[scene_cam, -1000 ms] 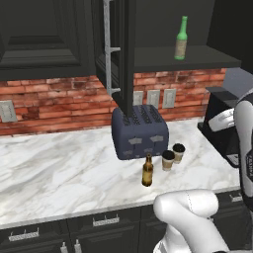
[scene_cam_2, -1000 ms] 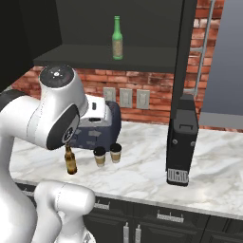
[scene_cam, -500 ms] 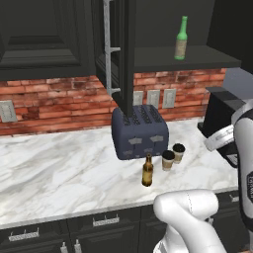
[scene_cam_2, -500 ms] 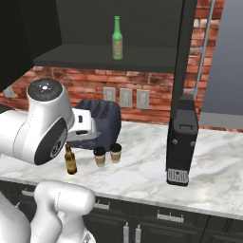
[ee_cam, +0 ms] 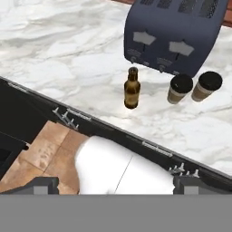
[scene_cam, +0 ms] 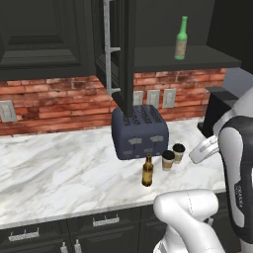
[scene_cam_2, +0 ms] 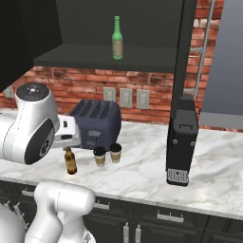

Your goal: Sort all alcoholic drinks to one cabinet, and non-alcoholic drinks to the other.

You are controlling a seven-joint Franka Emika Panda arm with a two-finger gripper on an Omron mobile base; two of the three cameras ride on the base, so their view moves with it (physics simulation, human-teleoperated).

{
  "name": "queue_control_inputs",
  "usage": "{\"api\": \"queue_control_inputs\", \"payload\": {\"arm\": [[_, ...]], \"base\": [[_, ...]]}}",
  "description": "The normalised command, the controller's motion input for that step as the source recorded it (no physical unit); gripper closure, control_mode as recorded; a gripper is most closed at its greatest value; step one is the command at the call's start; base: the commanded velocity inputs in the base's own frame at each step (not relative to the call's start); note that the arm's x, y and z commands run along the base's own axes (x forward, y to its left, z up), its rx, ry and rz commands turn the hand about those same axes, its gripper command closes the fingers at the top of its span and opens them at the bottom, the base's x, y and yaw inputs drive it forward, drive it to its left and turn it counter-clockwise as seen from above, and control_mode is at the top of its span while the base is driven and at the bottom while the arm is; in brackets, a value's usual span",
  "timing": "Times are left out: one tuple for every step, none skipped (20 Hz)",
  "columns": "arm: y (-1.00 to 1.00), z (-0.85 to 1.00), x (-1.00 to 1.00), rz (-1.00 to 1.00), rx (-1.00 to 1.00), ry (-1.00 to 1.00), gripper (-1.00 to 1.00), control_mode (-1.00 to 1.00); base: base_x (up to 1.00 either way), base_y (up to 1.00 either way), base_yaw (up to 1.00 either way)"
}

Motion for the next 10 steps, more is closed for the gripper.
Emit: {"api": "queue_control_inputs", "payload": {"arm": [[0.32, -0.2, 0.0, 0.03, 0.0, 0.11, -1.0, -1.0], [0.31, -0.2, 0.04, 0.03, 0.0, 0.11, -1.0, -1.0], [0.35, -0.24, 0.06, 0.02, 0.0, 0.11, -1.0, -1.0], [0.34, -0.24, 0.1, 0.02, 0.0, 0.11, -1.0, -1.0], [0.32, -0.23, 0.14, 0.01, 0.0, 0.12, -1.0, -1.0], [0.3, -0.23, 0.16, 0.0, 0.0, 0.1, -1.0, -1.0], [0.28, -0.21, 0.18, 0.0, 0.0, 0.1, -1.0, -1.0], [0.25, -0.21, 0.19, 0.0, 0.0, 0.07, -1.0, -1.0], [0.21, -0.21, 0.18, 0.0, 0.0, 0.04, -1.0, -1.0], [0.19, -0.21, 0.2, 0.0, 0.0, 0.0, -1.0, -1.0]], "base": [[0.0, 0.0, 0.0], [0.0, 0.0, 0.0], [0.0, 0.0, 0.0], [0.0, 0.0, 0.0], [0.0, 0.0, 0.0], [0.0, 0.0, 0.0], [0.0, 0.0, 0.0], [0.0, 0.0, 0.0], [0.0, 0.0, 0.0], [0.0, 0.0, 0.0]]}}
